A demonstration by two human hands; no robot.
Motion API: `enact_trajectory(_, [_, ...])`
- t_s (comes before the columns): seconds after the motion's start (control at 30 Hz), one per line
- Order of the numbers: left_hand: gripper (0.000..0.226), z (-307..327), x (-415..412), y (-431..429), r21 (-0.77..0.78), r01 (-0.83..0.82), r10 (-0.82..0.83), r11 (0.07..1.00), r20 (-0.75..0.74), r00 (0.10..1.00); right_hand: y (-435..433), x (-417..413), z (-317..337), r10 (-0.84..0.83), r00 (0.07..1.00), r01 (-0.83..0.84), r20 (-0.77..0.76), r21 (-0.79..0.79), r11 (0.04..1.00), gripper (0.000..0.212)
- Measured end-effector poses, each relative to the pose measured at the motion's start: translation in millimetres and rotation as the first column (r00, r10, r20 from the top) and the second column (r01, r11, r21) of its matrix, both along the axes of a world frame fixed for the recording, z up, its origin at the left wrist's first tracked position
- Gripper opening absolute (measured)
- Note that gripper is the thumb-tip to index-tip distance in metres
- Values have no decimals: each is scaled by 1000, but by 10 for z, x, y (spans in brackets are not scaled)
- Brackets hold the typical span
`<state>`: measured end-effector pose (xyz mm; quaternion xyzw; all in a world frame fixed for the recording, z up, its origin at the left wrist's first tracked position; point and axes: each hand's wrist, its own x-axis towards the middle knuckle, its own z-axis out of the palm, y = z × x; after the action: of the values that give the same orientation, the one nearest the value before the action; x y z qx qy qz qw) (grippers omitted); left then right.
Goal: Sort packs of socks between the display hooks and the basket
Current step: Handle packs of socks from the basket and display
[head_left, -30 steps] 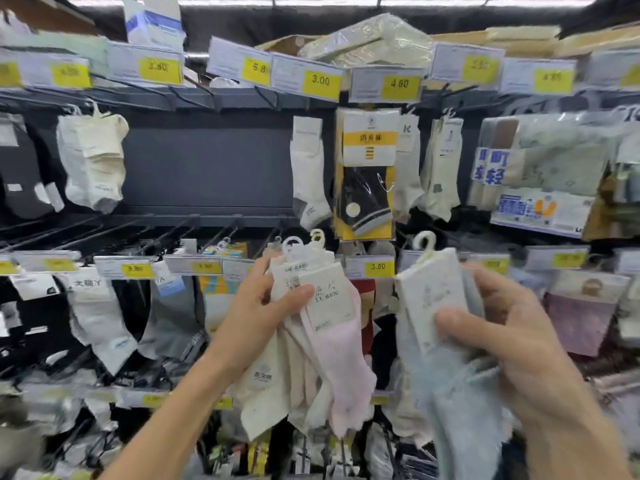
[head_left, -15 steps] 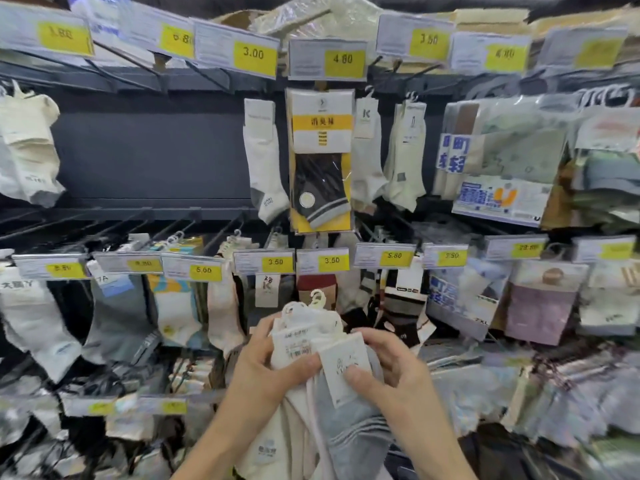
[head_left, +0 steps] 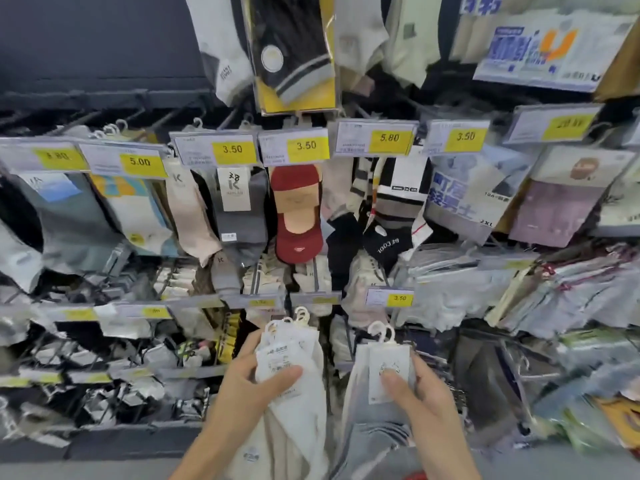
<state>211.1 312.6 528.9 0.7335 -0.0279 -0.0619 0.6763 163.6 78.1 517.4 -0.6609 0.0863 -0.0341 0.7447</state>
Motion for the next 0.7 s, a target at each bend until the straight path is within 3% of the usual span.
enact_trajectory(0.43, [15, -708, 413, -17, -11, -97, 94, 995, -175, 980, 43, 1015, -1194, -109, 988, 93, -105, -145, 985, 26])
enact_trajectory(0.7, [10, -1266, 520, 121, -30, -204, 193, 979, -219, 956, 274, 877, -1592, -38, 985, 32, -168, -35, 999, 21])
